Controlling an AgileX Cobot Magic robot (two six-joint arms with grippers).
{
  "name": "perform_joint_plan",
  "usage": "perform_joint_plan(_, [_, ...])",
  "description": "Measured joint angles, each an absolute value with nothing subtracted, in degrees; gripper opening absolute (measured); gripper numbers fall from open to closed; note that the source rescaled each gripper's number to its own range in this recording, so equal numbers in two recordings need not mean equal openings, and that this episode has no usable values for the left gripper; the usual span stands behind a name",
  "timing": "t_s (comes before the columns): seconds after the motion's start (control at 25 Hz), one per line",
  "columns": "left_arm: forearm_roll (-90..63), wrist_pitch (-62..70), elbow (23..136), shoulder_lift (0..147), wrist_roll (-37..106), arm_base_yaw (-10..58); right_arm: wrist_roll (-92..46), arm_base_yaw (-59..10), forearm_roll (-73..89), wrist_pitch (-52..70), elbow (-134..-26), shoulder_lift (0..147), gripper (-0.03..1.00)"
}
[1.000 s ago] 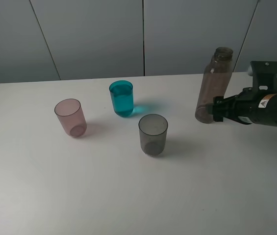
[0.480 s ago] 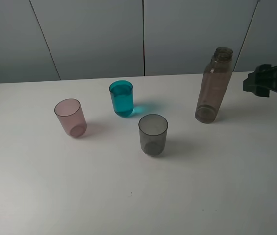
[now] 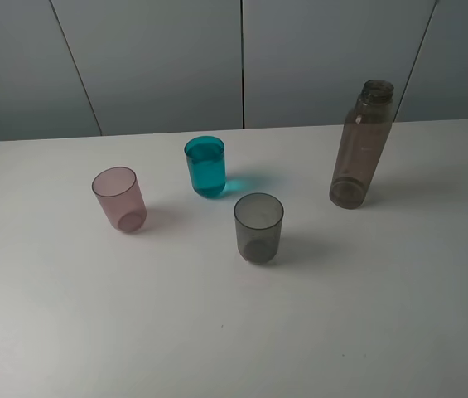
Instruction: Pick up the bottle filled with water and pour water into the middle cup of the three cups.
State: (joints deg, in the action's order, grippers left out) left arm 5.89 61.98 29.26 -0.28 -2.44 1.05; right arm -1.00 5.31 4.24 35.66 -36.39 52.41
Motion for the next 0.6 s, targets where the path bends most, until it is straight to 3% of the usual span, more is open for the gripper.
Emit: perform_joint_plan(0.6, [5.9, 62.0, 29.3, -0.3, -2.4, 1.1, -0.9, 6.4, 3.6, 52.4, -36.4, 24.3, 0.27])
